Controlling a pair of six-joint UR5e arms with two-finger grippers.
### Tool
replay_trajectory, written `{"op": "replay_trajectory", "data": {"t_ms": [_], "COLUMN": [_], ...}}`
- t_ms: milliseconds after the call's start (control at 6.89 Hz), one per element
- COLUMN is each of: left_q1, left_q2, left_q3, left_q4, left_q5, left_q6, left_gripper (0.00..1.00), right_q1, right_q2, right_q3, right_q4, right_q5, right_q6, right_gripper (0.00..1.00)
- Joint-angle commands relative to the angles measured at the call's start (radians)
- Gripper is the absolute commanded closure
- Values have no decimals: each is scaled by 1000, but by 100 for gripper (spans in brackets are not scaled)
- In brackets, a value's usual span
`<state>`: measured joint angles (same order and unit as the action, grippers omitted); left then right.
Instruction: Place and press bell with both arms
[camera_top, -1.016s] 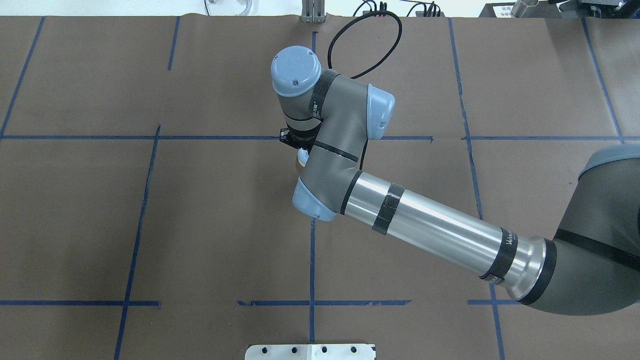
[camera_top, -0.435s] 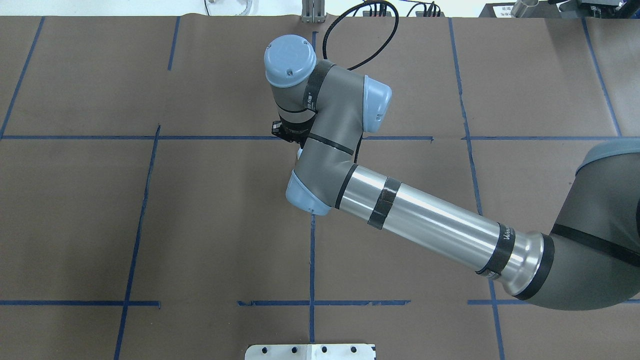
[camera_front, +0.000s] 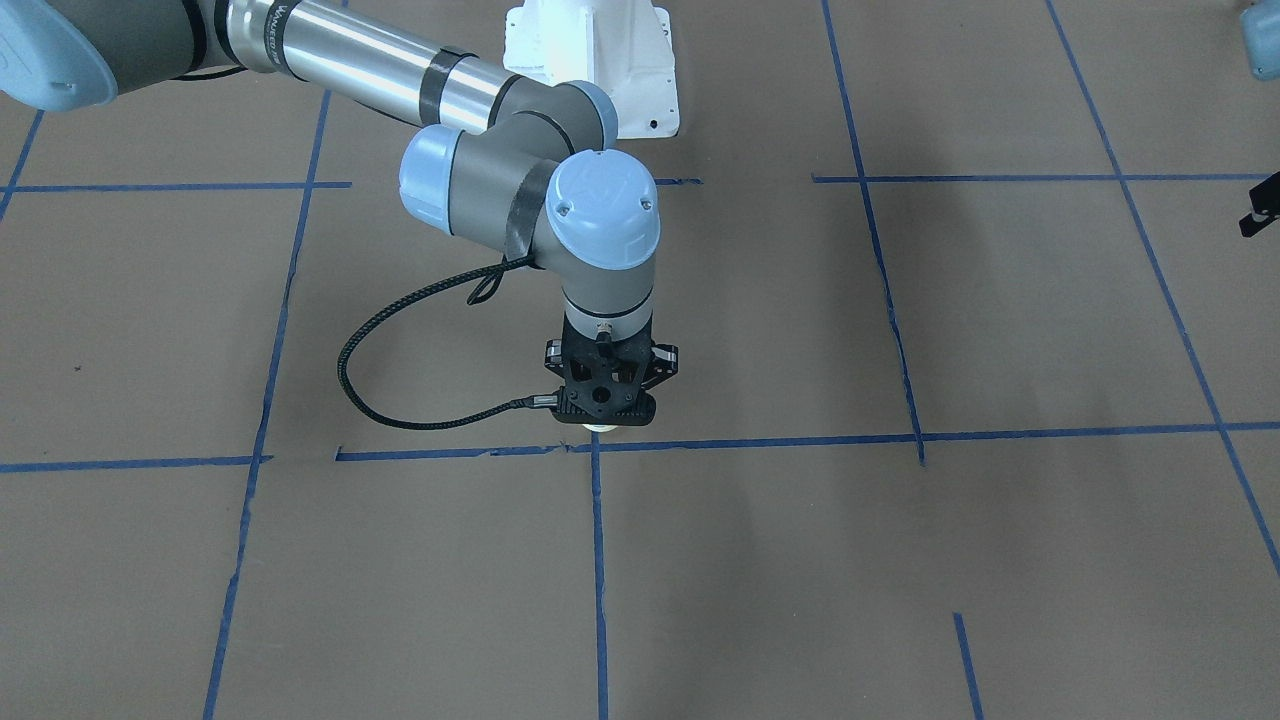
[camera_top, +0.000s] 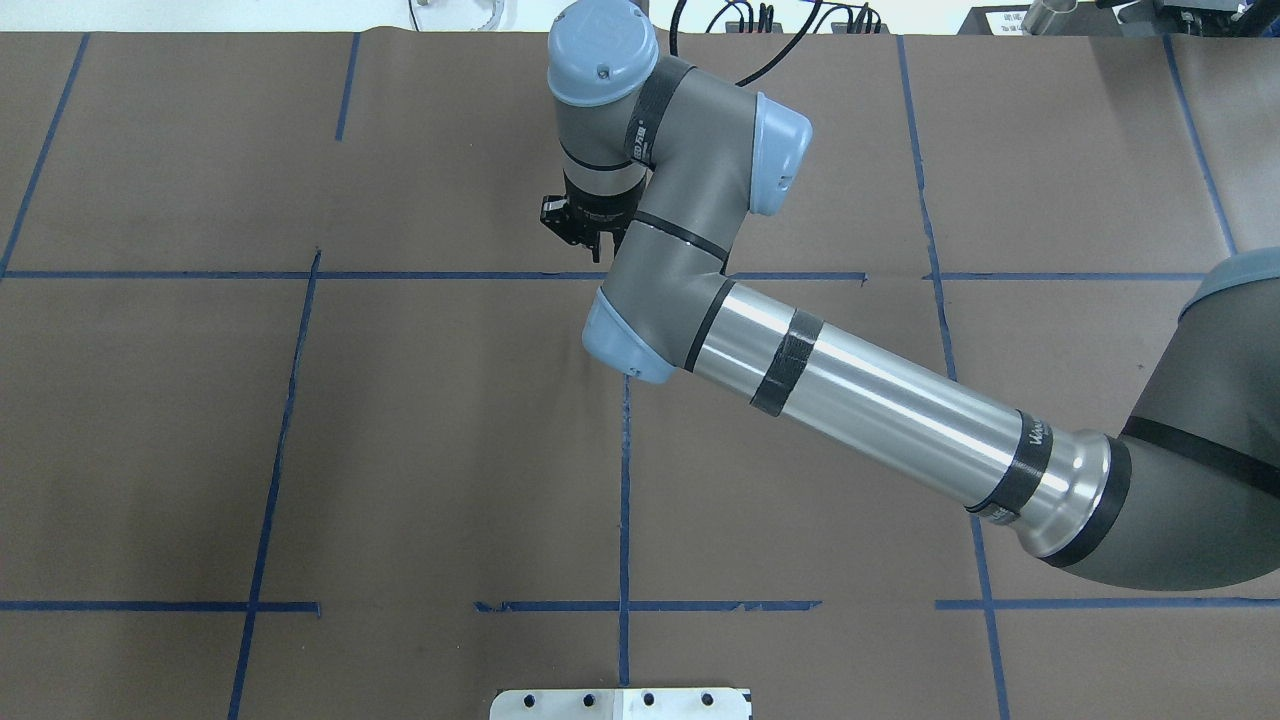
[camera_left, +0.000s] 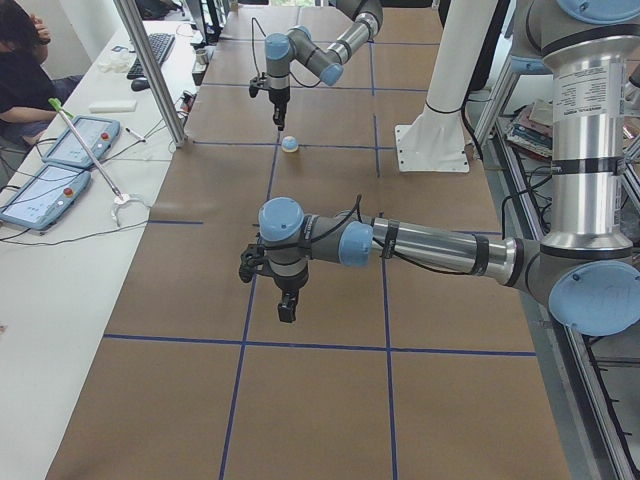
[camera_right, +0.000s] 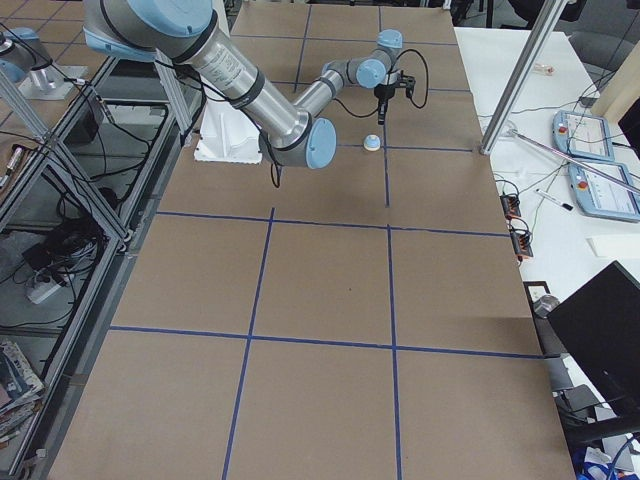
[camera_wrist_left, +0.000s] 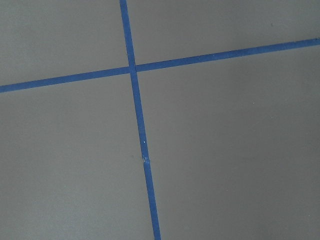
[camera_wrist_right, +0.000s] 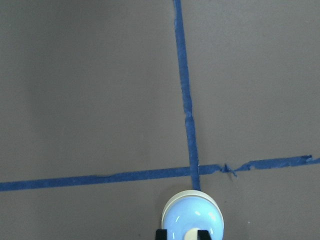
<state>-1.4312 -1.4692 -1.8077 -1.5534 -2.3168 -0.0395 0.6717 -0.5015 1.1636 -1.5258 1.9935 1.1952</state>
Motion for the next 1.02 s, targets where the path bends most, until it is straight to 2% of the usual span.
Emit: {"op": "replay_trajectory", "data": {"t_ms": [0,290,435,581,726,871], "left_q1": [0,-2,-2,-3,-18,-24], "left_q2": [10,18,35,40,58,66], "left_q3": [7,48,50,47,48,44], "left_q4": [-4,-2,-2,3,3,3], "left_q5": [10,11,13,7,11,11], "left_q6": [3,4,6,1,1,1], "left_gripper": [0,0,0,0,0,0], "right_q1": [102,198,262,314,395,464], "right_q2": [-55,-199,-239,-349,-471,-568], "right_q3": [23,143,187,326,423,462], "right_q4": [-4,-19,-115,-226,-267,-267], "right_q5": [141,174,211,217,217,219], "right_q6": [-54,-219,-343,-517,-724,-885], "right_gripper": [0,0,0,0,0,0]}}
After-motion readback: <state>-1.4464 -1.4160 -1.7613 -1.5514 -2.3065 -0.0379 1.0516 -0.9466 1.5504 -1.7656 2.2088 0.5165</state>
